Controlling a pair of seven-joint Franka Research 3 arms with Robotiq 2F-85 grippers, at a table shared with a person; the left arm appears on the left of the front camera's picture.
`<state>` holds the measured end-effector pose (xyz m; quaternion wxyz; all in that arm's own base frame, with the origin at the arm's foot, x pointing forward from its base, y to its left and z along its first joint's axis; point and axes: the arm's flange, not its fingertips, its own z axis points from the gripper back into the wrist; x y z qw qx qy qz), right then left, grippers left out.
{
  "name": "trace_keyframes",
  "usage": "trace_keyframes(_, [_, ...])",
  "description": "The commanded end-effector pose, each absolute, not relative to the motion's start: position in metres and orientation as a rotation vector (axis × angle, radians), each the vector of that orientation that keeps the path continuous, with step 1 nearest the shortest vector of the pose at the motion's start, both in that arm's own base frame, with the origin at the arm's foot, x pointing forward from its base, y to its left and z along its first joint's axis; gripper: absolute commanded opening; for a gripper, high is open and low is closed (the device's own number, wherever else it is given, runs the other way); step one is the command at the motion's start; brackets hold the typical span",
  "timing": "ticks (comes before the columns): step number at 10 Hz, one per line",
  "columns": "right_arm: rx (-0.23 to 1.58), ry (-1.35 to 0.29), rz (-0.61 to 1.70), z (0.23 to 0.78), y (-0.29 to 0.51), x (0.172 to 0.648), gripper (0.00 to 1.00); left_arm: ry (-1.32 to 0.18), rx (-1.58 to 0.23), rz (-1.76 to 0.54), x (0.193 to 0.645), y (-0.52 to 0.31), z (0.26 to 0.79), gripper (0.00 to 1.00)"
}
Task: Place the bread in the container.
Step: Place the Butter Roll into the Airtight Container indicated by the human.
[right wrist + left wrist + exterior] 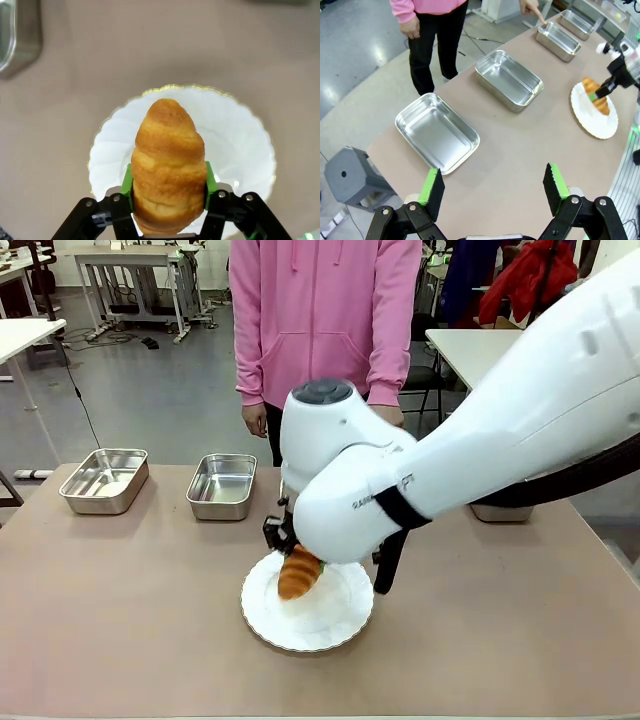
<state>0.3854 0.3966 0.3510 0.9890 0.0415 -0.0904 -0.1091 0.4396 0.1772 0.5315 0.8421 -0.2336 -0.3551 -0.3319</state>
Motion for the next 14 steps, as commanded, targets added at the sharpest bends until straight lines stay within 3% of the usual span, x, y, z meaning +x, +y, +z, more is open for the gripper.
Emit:
trace_keyframes(1, [0.061,-0.194,-0.136,0.402,0.37,0.396,0.6,-0.76,-0.499,-0.706,0.438,0.175,0.532,1.0])
trace_keyframes(7, [0.017,-0.24,0.069,0.476,0.291,0.48,0.6,-0.76,-0.499,-0.706,0.438,0.175,0.532,1.0])
trace_keyframes(12, [-0.015,-0.218,0.137,0.438,0.254,0.567,0.6,-0.76,-0.499,-0.706,0.438,0.175,0.532,1.0])
trace_keyframes(14, [0.06,-0.201,0.188,0.413,0.246,0.588,0.6,-0.76,-0.499,-0.706,0.438,0.175,0.532,1.0])
